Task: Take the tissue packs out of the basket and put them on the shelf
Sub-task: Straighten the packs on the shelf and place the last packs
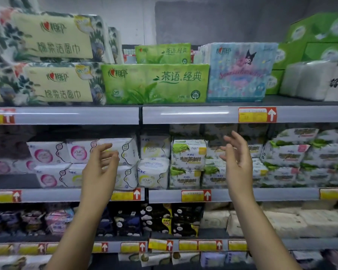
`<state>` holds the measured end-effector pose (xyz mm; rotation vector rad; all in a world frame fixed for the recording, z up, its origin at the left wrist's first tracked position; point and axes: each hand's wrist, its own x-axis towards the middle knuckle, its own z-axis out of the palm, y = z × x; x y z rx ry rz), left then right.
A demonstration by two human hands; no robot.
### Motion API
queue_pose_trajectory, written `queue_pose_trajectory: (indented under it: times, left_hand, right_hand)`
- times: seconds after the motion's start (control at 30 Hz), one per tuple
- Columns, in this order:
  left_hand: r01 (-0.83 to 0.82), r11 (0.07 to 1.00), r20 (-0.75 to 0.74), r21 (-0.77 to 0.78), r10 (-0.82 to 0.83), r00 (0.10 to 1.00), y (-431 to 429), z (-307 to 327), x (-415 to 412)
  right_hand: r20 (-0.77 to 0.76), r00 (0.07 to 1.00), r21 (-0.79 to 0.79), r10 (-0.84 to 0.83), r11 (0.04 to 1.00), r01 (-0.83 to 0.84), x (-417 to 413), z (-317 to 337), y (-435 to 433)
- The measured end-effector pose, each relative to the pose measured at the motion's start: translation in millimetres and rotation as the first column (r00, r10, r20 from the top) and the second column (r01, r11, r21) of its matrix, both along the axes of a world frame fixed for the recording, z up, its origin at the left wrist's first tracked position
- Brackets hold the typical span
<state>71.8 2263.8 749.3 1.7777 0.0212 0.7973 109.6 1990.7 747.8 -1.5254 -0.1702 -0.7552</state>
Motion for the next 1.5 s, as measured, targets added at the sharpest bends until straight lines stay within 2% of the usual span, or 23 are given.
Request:
queue_pose_trajectory:
  times: [0.17, 0.37, 0.63, 0.83, 1.03, 1.3, 1.5]
  left_hand:
    - [0.029, 0.999, -0.066, -0.041, -0.032, 0.997, 19.6, -20.9, -17.9]
    - [0.031, 0.998, -0.110, -0.057, -0.038, 0.993, 64.1, -26.8, -37.1]
    - [0.007, 0.996, -0.110, -0.084, -0.017, 0.994, 173.6, -35.7, -67.8]
    - [-0.019, 0.997, -0.211, -0.074, 0.003, 0.977, 251.5, -65.9, -86.8]
    - [-0.030, 0.996, -0.300, -0.087, 0.002, 0.954, 306.3, -107.3, -87.3]
    - [-0.040, 0.989, -0.432, -0.143, -0.026, 0.902, 326.1, -183.7, -95.2]
    - [-0.081, 0.987, -0.615, -0.142, -0.024, 0.788, 332.0, -279.6, -101.5]
  right_hand:
    - [-0.059, 0.997, 0.009, -0.047, 0.999, 0.047, -16.2, -19.7, 10.7]
    - [-0.087, 0.995, 0.027, -0.039, 0.999, 0.041, -37.7, -31.8, 63.1]
    - [-0.142, 0.990, 0.020, -0.009, 1.000, 0.011, -63.4, -52.7, 173.3]
    - [-0.192, 0.981, 0.010, -0.002, 1.000, 0.004, -81.3, -76.7, 247.6]
    - [-0.300, 0.954, -0.028, -0.024, 0.999, 0.016, -92.5, -119.2, 293.4]
    - [-0.425, 0.905, -0.141, -0.020, 0.989, -0.045, -93.5, -184.3, 327.9]
    - [-0.572, 0.820, -0.214, -0.004, 0.966, -0.144, -83.6, -274.5, 351.2]
